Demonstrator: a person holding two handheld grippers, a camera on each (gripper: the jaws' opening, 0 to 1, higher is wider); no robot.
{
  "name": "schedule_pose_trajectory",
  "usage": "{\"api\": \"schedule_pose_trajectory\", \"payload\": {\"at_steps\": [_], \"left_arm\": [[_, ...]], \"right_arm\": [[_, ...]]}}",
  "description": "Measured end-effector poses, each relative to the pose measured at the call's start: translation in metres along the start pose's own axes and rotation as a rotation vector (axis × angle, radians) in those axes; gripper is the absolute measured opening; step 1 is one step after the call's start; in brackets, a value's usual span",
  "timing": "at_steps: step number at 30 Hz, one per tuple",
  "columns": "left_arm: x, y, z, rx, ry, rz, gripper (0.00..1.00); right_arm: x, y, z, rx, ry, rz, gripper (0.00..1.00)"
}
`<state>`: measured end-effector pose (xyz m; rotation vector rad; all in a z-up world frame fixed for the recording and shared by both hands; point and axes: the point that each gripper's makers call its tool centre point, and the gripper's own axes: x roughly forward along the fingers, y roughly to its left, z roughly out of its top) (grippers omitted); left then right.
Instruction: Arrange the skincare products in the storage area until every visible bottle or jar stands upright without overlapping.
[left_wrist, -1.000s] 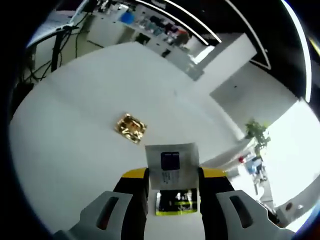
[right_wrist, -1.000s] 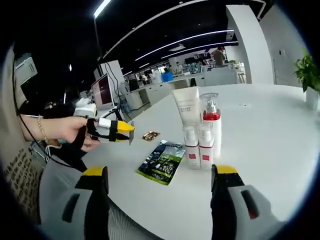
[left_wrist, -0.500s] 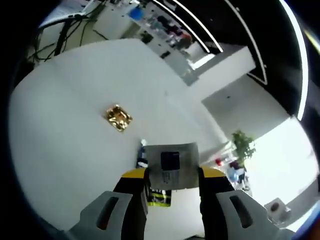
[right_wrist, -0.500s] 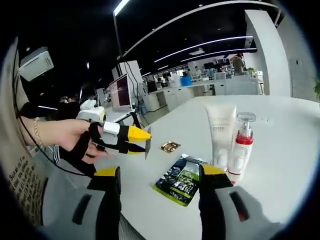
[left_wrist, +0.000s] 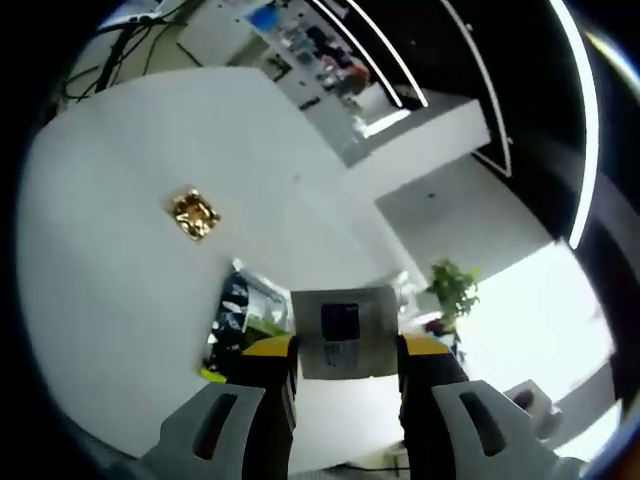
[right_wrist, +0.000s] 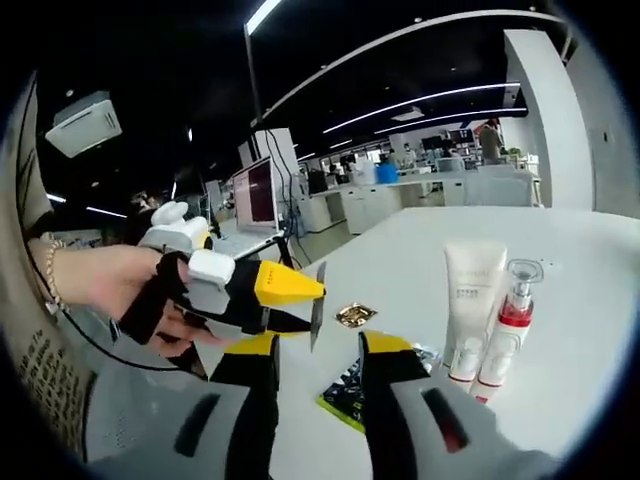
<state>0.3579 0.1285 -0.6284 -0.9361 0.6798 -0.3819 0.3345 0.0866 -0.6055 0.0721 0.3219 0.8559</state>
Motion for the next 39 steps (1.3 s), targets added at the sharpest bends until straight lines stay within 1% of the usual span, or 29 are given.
{"api": "schedule_pose_trajectory", "payload": {"at_steps": [3,8,12,17,21,24,26,27,28,29,30,31,32,33,36,38,39], "left_arm": [[-0.001,-0.006,-0.003,-0.018,0.003,-0.016,0.36],[-0.001,-0.011,-0.008,-0.016,0.014,-0.032,0.36],[0.0,-0.014,-0.012,-0.018,0.022,-0.044,0.36],[-0.001,-0.015,-0.016,-0.003,0.034,-0.052,0.36],[-0.001,-0.019,-0.017,0.046,0.045,-0.086,0.37],[-0.003,-0.022,-0.017,0.138,0.066,-0.125,0.39],[-0.006,-0.022,-0.014,0.199,0.079,-0.138,0.44],[-0.006,-0.021,-0.014,0.222,0.085,-0.14,0.46],[-0.008,-0.02,-0.012,0.281,0.096,-0.144,0.47],[-0.009,-0.019,-0.011,0.315,0.104,-0.147,0.48],[-0.01,-0.017,-0.01,0.363,0.122,-0.161,0.48],[-0.011,-0.017,-0.009,0.39,0.129,-0.165,0.47],[-0.013,-0.016,-0.008,0.443,0.142,-0.171,0.47],[-0.013,-0.016,-0.009,0.476,0.153,-0.175,0.47],[-0.016,-0.014,-0.011,0.613,0.204,-0.185,0.46],[-0.016,-0.013,-0.012,0.661,0.226,-0.195,0.43],[-0.015,-0.013,-0.013,0.667,0.229,-0.195,0.42]], "right_arm": [[0.002,-0.001,0.002,-0.002,-0.005,-0.004,0.21],[0.004,-0.002,0.003,0.002,-0.004,-0.004,0.15],[0.004,-0.002,0.003,-0.002,-0.005,-0.008,0.02],[0.001,-0.005,0.0,0.028,0.001,-0.01,0.01],[-0.002,-0.007,0.0,0.053,-0.002,-0.014,0.01],[-0.005,-0.011,-0.002,0.083,0.005,-0.014,0.01],[-0.008,-0.013,-0.003,0.128,0.006,-0.009,0.01],[-0.009,-0.014,-0.003,0.132,0.007,-0.007,0.01],[-0.011,-0.015,-0.004,0.146,0.011,-0.001,0.01],[-0.013,-0.015,-0.005,0.158,0.015,0.007,0.01],[-0.015,-0.015,-0.005,0.18,0.017,0.021,0.01],[-0.016,-0.015,-0.005,0.189,0.018,0.028,0.01],[-0.017,-0.015,-0.005,0.198,0.022,0.038,0.01],[-0.018,-0.014,-0.005,0.201,0.023,0.045,0.01],[-0.02,-0.012,-0.007,0.207,0.036,0.066,0.01],[-0.021,-0.01,-0.009,0.212,0.043,0.075,0.01],[-0.021,-0.009,-0.01,0.214,0.045,0.078,0.01]]}}
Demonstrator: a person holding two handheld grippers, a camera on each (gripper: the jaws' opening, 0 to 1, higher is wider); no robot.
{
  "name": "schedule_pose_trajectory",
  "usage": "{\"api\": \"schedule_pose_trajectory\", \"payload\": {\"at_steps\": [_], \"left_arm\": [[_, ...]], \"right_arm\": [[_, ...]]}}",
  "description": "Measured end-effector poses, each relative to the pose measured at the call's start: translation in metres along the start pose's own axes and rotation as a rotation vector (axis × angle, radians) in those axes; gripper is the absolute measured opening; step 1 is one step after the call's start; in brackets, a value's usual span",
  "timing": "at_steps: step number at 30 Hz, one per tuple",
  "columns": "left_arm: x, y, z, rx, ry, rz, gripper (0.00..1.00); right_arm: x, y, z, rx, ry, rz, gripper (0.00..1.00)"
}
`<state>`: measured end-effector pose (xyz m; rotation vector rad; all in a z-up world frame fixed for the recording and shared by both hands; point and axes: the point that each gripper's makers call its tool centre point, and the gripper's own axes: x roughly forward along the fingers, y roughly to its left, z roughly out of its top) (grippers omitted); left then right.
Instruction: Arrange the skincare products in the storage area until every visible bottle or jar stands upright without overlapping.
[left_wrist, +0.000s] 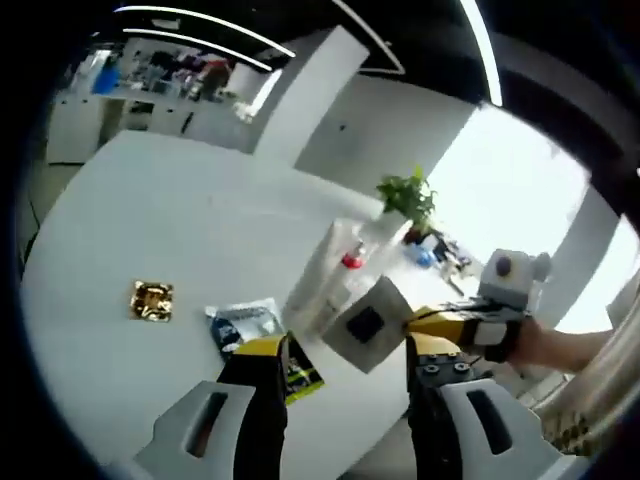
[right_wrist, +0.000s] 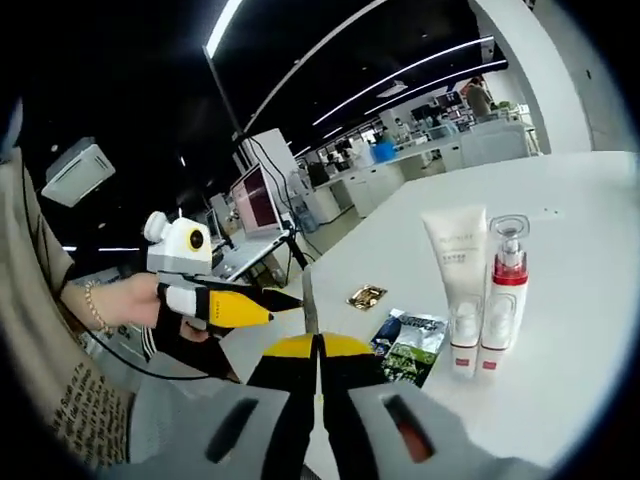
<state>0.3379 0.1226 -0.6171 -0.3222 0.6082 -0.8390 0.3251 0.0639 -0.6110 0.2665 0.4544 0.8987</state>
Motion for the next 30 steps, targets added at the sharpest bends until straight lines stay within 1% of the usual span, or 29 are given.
{"api": "schedule_pose_trajectory", "payload": {"at_steps": [4,7,14,17,19,21,22,23,26,29,30], "left_arm": [[0.003,0.002,-0.004,0.021,0.023,-0.018,0.34],[0.004,0.003,-0.009,0.056,0.055,-0.037,0.28],[0.004,0.007,-0.013,0.057,0.068,-0.064,0.19],[0.004,0.007,-0.014,0.049,0.074,-0.074,0.12],[0.004,0.011,-0.016,0.027,0.082,-0.06,0.1],[0.003,0.016,-0.02,-0.006,0.091,-0.041,0.04],[0.002,0.017,-0.021,-0.022,0.093,-0.042,0.01],[0.001,0.017,-0.023,-0.063,0.095,-0.041,0.01],[0.0,0.021,-0.029,-0.11,0.096,-0.032,0.0],[-0.003,0.025,-0.039,-0.186,0.11,-0.013,0.0],[-0.004,0.027,-0.042,-0.197,0.113,-0.01,0.0]], "right_arm": [[0.0,0.003,-0.004,0.006,0.013,0.016,0.01],[0.0,0.007,-0.006,0.006,0.021,0.03,0.01],[0.004,0.009,-0.007,0.013,0.032,0.053,0.01],[0.008,0.01,-0.008,0.011,0.042,0.057,0.01],[0.01,0.009,-0.009,0.005,0.052,0.054,0.01],[0.012,0.008,-0.01,-0.002,0.059,0.047,0.01],[0.013,0.007,-0.011,-0.007,0.064,0.041,0.01],[0.015,0.007,-0.012,-0.015,0.07,0.035,0.01],[0.021,0.004,-0.015,-0.027,0.09,0.016,0.01],[0.029,-0.002,-0.022,-0.079,0.135,-0.02,0.01],[0.034,-0.005,-0.026,-0.092,0.153,-0.036,0.01]]}}
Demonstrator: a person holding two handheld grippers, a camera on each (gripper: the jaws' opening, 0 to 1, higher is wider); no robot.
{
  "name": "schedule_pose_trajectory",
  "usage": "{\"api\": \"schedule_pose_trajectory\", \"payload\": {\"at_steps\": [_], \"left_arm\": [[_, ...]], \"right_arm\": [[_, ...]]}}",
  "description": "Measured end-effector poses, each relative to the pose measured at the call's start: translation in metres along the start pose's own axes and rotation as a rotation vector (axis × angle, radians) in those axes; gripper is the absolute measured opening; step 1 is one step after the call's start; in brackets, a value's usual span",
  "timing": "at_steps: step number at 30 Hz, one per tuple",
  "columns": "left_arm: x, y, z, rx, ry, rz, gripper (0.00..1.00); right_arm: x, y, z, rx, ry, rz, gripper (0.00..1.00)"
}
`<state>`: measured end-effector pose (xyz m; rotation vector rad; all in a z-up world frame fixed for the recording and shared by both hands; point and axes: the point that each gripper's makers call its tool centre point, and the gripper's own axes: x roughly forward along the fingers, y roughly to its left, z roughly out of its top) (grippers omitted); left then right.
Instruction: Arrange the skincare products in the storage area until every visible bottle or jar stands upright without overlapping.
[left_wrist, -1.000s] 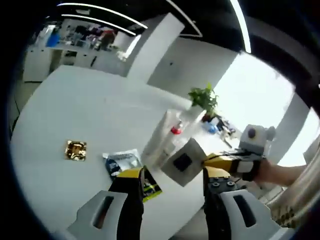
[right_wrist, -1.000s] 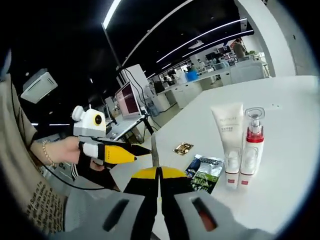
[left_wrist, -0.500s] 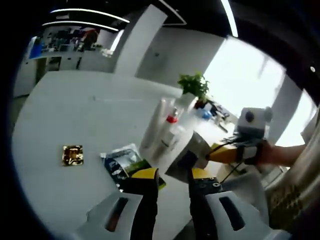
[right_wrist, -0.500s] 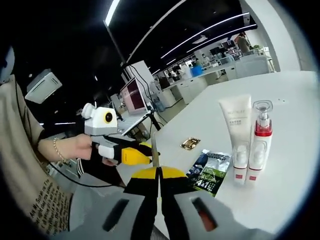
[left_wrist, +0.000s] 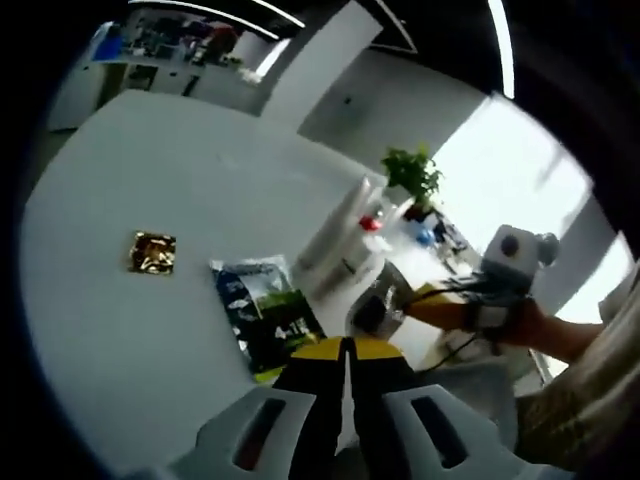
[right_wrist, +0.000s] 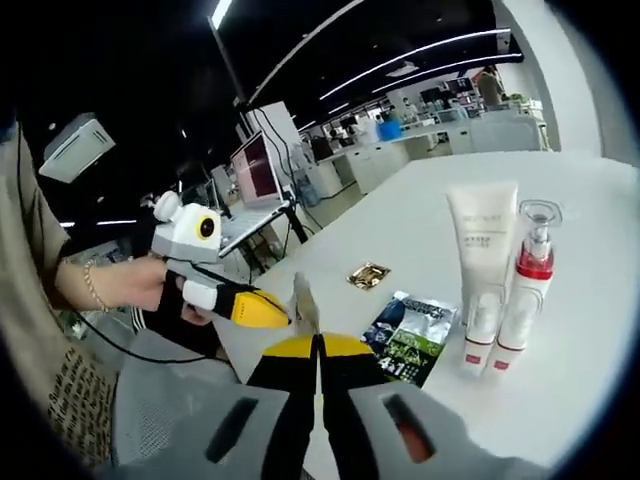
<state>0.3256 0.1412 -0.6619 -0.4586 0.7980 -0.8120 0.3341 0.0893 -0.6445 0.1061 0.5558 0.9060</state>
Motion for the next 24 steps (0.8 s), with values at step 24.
{"api": "schedule_pose_trajectory", "payload": {"at_steps": [24], "left_arm": [[-0.018,0.081,-0.047,-0.39,-0.072,0.231,0.0]], "right_arm": [[0.111,-0.003,-0.045,-0.333,0.207,-0.043,0.01]]}}
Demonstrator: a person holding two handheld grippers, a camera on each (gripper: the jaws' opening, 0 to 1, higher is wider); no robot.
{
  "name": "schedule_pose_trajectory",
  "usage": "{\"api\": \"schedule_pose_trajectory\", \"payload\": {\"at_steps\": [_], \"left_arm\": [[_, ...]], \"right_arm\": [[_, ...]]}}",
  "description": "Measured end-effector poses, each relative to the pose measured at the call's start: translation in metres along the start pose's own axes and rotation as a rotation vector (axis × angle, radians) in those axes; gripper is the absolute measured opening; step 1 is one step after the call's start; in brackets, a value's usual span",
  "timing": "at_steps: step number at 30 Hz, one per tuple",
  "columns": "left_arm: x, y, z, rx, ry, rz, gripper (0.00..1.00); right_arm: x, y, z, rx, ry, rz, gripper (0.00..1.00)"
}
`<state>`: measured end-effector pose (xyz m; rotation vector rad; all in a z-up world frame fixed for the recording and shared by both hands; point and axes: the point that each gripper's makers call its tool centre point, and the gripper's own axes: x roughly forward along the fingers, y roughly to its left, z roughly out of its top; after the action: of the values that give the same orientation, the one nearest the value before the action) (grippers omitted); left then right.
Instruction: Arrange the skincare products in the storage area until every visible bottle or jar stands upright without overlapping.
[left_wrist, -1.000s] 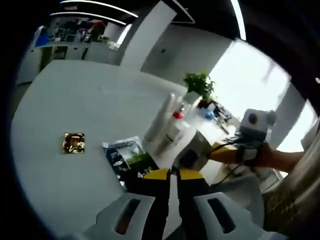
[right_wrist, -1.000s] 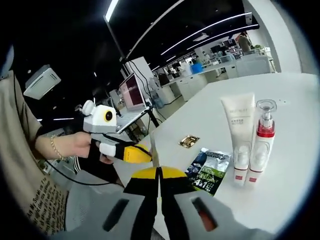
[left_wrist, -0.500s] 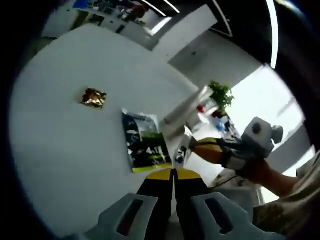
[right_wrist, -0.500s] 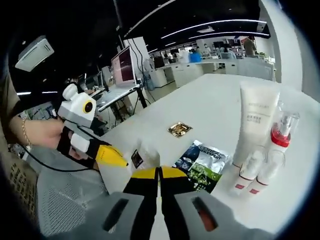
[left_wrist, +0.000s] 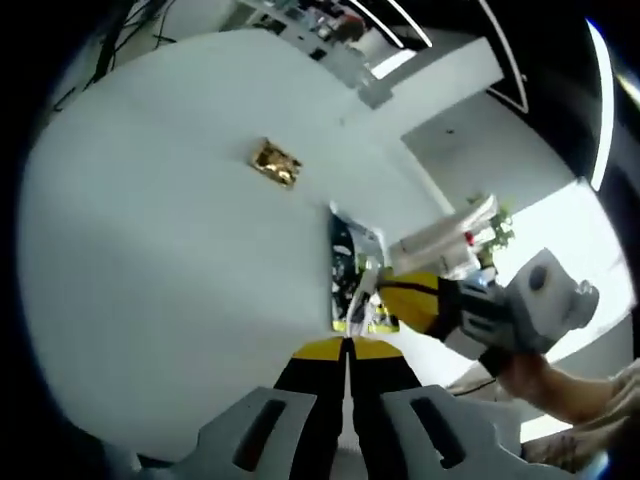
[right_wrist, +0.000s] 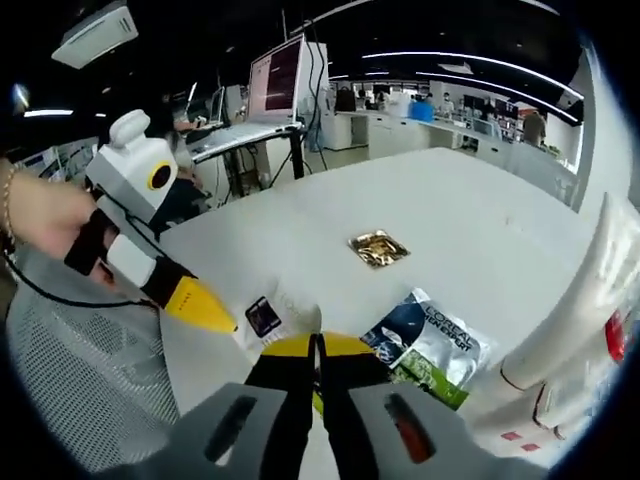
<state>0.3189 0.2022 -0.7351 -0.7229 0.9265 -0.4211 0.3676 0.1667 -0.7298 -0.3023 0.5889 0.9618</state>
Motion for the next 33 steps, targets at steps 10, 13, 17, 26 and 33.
{"api": "schedule_pose_trajectory", "payload": {"at_steps": [10,13,17,26,33], "left_arm": [[0.013,0.022,0.006,-0.004,0.017,0.041,0.0],[0.018,0.026,0.006,0.003,0.029,0.049,0.0],[0.022,0.031,0.007,0.04,0.046,0.069,0.0],[0.026,0.033,0.011,0.255,0.087,0.092,0.0],[0.023,0.037,0.014,0.493,0.141,0.145,0.02]], "right_arm": [[0.03,-0.006,-0.013,-0.051,0.083,0.017,0.01],[0.037,-0.008,-0.017,-0.076,0.11,0.006,0.01],[0.044,-0.009,-0.021,-0.115,0.14,0.003,0.01],[0.052,-0.011,-0.024,-0.237,0.167,-0.011,0.01],[0.053,-0.011,-0.023,-0.268,0.163,-0.008,0.01]]}}
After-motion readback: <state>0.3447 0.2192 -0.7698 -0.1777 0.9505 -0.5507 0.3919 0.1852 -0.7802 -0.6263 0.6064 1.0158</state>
